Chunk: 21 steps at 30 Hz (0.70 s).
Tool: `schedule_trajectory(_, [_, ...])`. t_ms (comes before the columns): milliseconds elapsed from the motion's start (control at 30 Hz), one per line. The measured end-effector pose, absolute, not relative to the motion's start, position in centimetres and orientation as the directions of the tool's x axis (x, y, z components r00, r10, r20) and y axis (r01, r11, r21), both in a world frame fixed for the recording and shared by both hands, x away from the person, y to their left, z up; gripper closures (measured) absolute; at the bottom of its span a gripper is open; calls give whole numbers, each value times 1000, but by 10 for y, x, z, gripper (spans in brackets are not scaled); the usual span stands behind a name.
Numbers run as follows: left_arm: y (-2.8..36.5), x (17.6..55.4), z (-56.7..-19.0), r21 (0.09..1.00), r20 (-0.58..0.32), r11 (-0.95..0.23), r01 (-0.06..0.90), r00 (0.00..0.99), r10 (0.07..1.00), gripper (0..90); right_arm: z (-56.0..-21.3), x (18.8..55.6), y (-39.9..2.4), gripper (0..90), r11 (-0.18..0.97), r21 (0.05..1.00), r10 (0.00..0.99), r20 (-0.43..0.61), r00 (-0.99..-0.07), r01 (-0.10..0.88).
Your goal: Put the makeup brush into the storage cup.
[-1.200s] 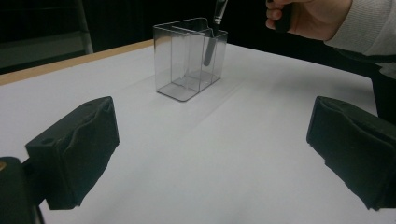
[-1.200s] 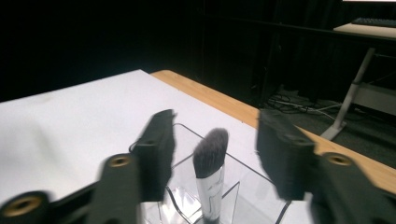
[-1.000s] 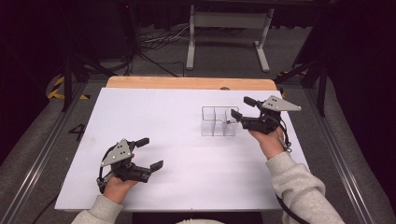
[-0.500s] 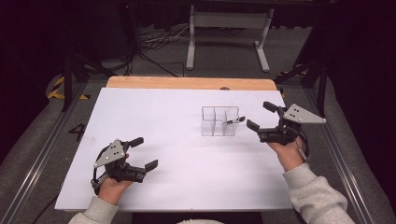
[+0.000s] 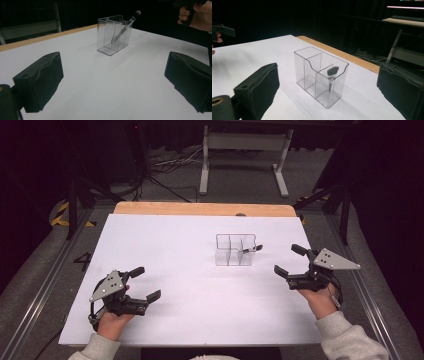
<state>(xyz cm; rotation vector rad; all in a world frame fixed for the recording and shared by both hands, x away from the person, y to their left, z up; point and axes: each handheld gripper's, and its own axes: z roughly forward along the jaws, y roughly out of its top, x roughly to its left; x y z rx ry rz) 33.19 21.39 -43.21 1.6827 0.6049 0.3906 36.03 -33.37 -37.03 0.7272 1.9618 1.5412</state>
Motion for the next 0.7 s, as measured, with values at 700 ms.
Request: schedule_trajectory(700, [224,325,-433,980,-68,-112,167,799,597,26,-417,335,-343,43,201,976,692,-81,-717,84])
